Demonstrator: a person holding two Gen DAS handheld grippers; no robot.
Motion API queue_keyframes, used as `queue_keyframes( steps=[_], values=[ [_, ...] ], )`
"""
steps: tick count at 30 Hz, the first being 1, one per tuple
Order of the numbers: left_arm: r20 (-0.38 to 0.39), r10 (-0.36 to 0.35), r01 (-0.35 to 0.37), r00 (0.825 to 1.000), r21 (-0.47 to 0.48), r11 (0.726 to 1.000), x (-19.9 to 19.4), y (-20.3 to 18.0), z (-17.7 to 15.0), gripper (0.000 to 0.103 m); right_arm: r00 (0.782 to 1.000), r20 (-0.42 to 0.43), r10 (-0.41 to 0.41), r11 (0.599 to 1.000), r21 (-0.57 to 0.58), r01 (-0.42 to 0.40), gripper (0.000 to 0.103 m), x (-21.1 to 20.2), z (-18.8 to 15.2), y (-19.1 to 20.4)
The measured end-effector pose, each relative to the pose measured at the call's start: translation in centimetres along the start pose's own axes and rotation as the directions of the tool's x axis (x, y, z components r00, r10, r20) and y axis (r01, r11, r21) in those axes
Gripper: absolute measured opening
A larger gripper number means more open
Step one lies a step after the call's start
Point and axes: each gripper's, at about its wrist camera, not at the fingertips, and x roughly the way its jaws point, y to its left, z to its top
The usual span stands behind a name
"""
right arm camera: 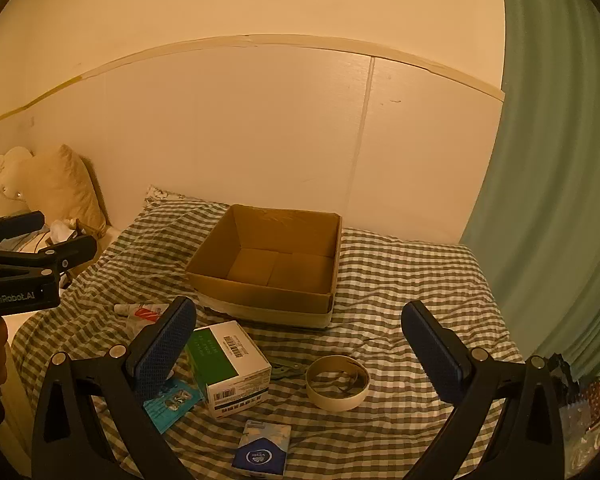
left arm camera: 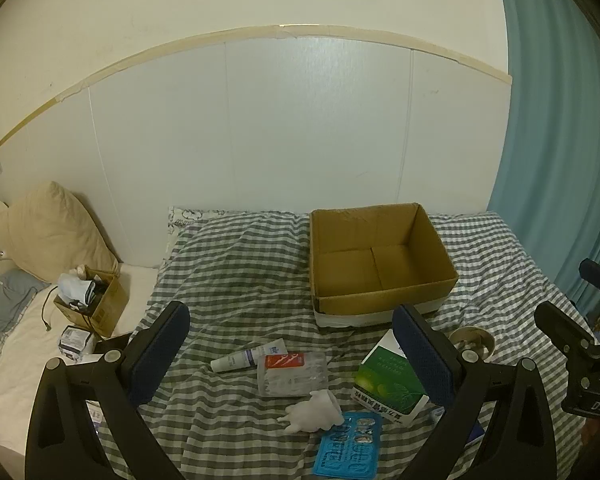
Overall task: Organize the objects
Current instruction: 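Move both tools toward the items scattered on the checkered bed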
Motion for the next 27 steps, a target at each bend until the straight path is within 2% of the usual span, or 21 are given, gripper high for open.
queue_keyframes(
  steps=[27],
  values=[
    [-0.006,0.081,-0.082,0.997,-0.044,0.996,0.17,0.29,0.01,0.103,0.996,0.009,0.088,0.996,-0.031,-0.088,0.103,0.09,0.35,0.71]
  ],
)
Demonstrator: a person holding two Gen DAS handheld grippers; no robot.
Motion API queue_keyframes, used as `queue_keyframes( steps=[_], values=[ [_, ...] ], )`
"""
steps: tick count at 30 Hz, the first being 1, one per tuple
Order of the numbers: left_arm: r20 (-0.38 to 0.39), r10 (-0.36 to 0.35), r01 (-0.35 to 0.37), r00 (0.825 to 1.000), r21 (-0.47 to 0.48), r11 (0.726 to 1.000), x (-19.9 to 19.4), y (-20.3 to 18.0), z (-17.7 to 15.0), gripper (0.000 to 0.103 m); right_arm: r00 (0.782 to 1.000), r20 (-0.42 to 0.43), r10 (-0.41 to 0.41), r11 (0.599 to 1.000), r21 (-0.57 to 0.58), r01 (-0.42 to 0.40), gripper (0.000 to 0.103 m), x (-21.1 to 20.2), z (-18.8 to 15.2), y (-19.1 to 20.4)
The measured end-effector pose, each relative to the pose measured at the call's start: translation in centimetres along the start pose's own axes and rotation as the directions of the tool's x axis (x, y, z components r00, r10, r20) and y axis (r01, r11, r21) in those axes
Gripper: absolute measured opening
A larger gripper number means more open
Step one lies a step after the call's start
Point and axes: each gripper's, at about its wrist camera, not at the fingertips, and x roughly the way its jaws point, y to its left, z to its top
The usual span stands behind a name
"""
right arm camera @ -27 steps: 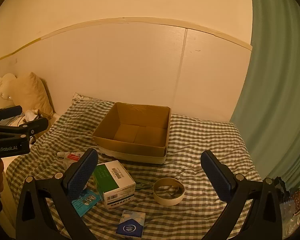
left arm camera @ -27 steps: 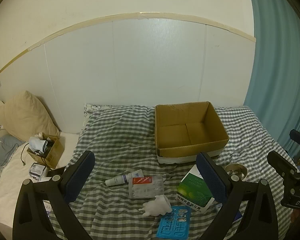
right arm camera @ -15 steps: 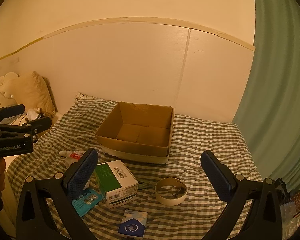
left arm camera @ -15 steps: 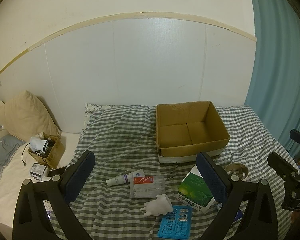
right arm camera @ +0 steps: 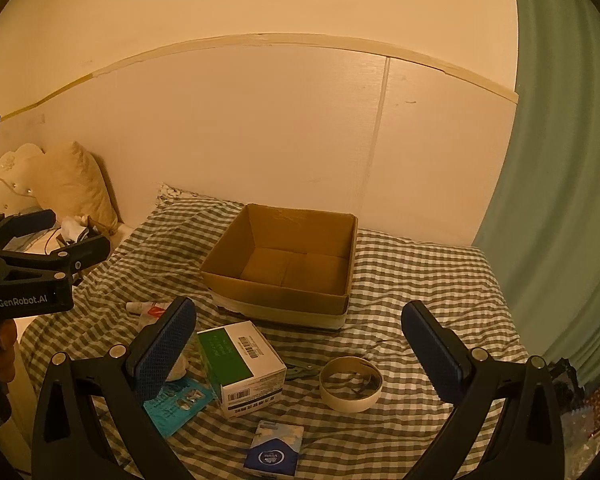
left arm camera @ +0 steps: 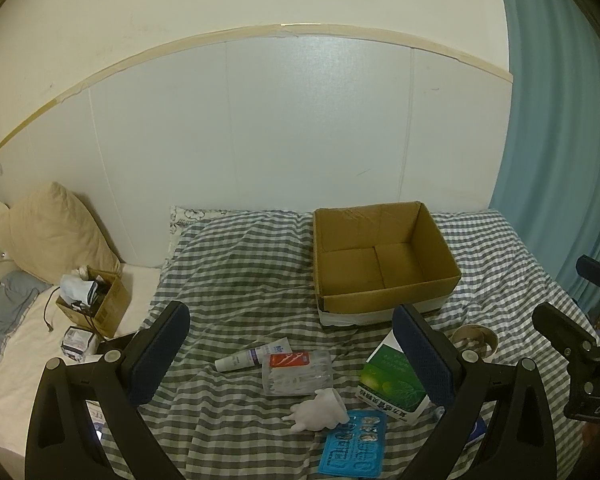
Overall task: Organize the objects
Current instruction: 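Move both tools toward the items scattered on the checkered bed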
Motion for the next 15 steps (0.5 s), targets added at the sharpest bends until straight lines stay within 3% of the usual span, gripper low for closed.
queue_keyframes(
  steps=[8,9,15],
  values=[
    [-0.001,0.053,-0.053,0.999,-0.045,0.998,0.0,0.4,-0.1,0.103,0.997,0.006,0.072,0.997,-0.024,-0.071,0.103,0.0,0.4,0.8],
    [0.0,0.055,-0.055,0.998,-0.046,0.997,-0.1,0.4,-0.1,0.103,0.978,0.047,0.204,0.974,-0.108,-0.198,0.103,0.1,0.4,0.8],
    [-0.002,0.089,-0.089,0.996,-0.069,0.994,-0.2,0.7,-0.1,0.103,0.973,0.045,0.227,0.967,-0.13,-0.22,0.103,0.2,0.6,1.5]
  ],
)
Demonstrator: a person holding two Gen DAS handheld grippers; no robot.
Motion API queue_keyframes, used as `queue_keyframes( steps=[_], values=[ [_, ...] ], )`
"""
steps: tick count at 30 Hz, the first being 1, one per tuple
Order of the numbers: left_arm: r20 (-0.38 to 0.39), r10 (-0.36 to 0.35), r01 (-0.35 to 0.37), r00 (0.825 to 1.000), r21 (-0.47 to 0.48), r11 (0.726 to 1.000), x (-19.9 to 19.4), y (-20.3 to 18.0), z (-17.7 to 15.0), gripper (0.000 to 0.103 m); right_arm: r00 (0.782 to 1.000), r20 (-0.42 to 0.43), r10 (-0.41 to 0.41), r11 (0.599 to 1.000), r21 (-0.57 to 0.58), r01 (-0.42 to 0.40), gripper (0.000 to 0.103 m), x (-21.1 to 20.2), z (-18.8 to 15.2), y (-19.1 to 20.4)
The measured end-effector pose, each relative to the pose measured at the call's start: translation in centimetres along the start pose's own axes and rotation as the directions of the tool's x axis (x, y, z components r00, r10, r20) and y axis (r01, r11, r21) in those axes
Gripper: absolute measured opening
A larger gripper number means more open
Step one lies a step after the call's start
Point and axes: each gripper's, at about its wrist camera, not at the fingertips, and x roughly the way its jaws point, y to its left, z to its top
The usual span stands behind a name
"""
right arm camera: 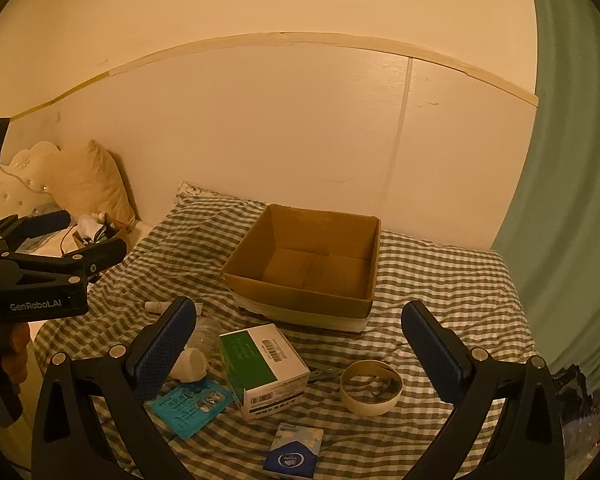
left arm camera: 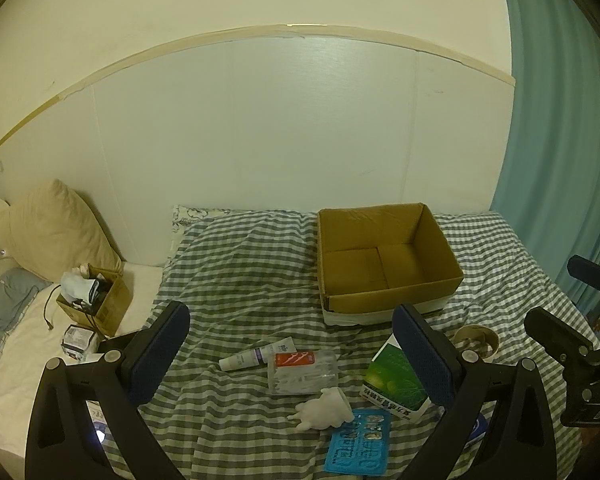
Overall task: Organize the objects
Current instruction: 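Move both tools toward the items scattered on the checkered bed, then grasp the clear red-labeled jar with left tool while right tool grasps the green-white box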
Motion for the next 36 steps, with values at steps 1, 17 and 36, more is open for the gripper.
queue_keyframes(
  steps=[1,17,36],
  values=[
    [-0.001,0.019,-0.019,1.0,-0.013,1.0,0.0,0.2,0.0,0.103,1.0,0.003,0.012,1.0,-0.009,-0.012,0.103,0.0,0.1,0.1],
    [-0.078,0.02,-0.018,0.997,0.03,0.999,4.0,3.4,2.1,0.103,0.977,-0.035,0.208,0.963,-0.17,-0.211,0.103,3.3,3.1,2.2],
    [-0.445,-0.102,0.202,0.89,0.182,0.962,18.8,0.2,-5.9,0.103,0.883,-0.409,0.228,0.91,-0.234,-0.343,0.103,17.0,-2.7,3.4]
  ],
)
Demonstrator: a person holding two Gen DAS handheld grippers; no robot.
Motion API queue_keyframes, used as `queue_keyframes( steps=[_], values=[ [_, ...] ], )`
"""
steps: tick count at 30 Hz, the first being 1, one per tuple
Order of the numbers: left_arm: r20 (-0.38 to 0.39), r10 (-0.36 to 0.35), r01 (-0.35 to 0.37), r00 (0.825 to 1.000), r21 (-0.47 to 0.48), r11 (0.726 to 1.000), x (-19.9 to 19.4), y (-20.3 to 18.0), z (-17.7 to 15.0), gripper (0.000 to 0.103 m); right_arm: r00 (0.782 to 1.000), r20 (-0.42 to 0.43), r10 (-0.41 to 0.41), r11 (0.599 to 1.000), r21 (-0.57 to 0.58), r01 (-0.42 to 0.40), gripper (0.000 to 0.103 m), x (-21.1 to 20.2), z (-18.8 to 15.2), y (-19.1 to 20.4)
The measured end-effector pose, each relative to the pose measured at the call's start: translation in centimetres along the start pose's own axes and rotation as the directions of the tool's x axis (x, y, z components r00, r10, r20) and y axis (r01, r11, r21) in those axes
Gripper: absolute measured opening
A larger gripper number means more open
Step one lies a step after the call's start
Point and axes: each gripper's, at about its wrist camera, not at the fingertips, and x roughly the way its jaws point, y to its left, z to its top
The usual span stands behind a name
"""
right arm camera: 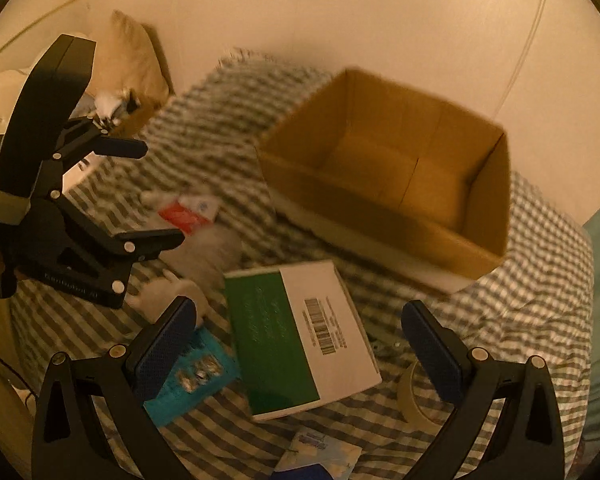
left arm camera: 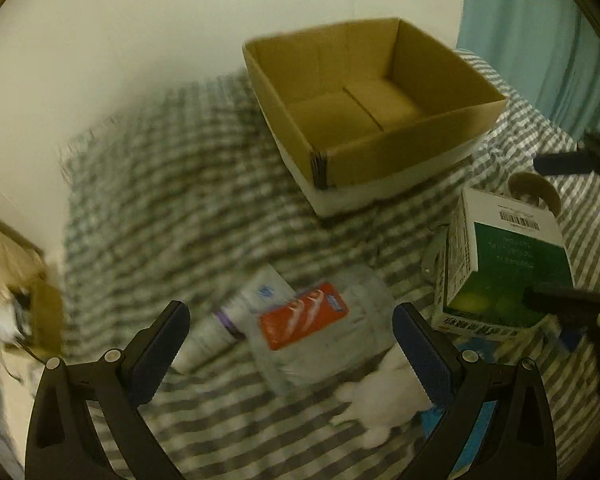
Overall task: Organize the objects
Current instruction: 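Grasp the clear red-labeled jar with left tool while right tool grasps the green-white box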
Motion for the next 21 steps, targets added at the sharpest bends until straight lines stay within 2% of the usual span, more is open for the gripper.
queue_keyframes(
  steps=[3,8,12,15,21],
  values=[
    [-0.035,-0.049,0.044,0.998,-0.11,0.993,0.7,0.3,0.0,0.103,0.999,-0.029,-0.012,1.0,-0.007,0.012,0.103,1.4,-0.2,-0.5],
    [-0.048,-0.042,0.03,0.998,-0.23,0.973,1.5,1.2,0.2,0.103,0.998,-0.066,0.001,1.0,-0.01,-0.002,0.103,2.9,-0.7,-0.8],
    [-0.077,-0.036,0.015,0.996,-0.25,0.968,2.3,0.6,-0.2,0.103,0.996,-0.092,0.017,0.999,-0.029,-0.019,0.102,3.2,-1.3,-0.6],
    [-0.095,-0.024,0.0,0.995,-0.244,0.97,3.1,-0.1,-0.4,0.103,0.995,-0.093,0.036,0.998,-0.049,-0.041,0.092,3.1,-1.5,-0.3],
    [-0.125,0.0,-0.031,0.992,-0.246,0.969,4.6,-0.9,-0.4,0.103,0.998,-0.061,0.035,0.995,-0.087,-0.04,0.09,2.3,-1.5,-0.2]
  ],
)
